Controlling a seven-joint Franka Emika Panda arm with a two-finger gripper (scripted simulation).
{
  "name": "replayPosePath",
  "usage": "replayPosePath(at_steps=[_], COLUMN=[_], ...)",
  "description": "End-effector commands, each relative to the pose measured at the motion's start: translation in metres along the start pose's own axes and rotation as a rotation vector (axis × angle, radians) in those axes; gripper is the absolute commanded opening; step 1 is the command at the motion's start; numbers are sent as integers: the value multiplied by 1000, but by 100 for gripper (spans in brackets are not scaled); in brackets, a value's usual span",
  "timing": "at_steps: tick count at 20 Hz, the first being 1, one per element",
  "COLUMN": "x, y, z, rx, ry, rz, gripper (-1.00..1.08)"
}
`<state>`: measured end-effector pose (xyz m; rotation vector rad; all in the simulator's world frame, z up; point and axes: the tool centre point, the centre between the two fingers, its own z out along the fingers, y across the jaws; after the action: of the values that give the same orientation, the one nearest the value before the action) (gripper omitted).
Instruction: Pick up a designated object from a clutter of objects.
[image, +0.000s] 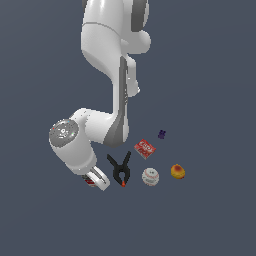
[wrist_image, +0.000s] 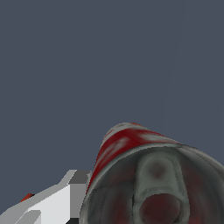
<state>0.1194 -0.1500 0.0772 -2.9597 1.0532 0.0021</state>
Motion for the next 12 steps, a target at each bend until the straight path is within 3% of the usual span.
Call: replayPosePath(at_steps=[1, 12], x=[0, -20], y=[0, -12], z=[0, -33], rx=[0, 0], ry=[0, 0], rz=[0, 0], gripper=[-100, -100])
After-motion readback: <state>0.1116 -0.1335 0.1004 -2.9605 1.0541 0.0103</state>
